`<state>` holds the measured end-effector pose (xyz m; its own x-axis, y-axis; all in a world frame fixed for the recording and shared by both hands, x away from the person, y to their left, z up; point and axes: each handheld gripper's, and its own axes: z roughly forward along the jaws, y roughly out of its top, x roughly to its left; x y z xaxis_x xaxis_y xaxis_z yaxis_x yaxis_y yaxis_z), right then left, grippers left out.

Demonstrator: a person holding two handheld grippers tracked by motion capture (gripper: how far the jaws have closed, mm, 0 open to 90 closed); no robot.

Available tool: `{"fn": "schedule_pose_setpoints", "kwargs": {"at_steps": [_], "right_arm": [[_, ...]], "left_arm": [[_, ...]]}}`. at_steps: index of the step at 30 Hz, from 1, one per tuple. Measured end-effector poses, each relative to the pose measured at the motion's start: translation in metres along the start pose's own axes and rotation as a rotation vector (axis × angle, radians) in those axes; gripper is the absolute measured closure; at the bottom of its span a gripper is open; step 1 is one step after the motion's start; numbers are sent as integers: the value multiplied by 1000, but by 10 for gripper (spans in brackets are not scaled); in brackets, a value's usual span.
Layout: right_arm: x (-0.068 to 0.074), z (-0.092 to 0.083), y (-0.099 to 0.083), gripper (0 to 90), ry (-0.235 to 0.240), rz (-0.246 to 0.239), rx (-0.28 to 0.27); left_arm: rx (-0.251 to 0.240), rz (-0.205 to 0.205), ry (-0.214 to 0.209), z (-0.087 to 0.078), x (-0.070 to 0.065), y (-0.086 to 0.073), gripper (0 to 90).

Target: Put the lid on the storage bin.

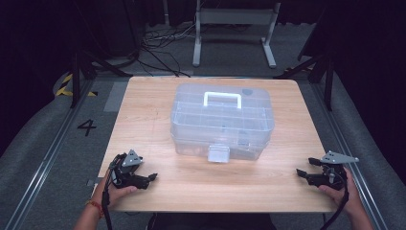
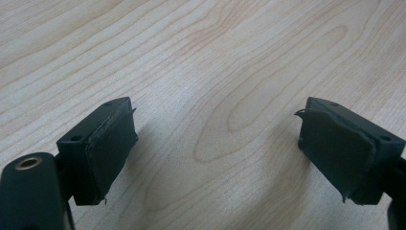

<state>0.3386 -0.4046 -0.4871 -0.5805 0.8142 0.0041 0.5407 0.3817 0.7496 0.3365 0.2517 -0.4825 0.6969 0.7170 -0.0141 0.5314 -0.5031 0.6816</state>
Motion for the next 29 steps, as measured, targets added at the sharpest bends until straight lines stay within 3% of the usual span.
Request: {"fn": "schedule_pose_setpoints", "kwargs": {"at_steps": [29], "right_arm": [[-1, 0, 0, 235, -3, 0, 1]], "left_arm": [[2, 4, -6, 1, 2, 1, 124]]}}
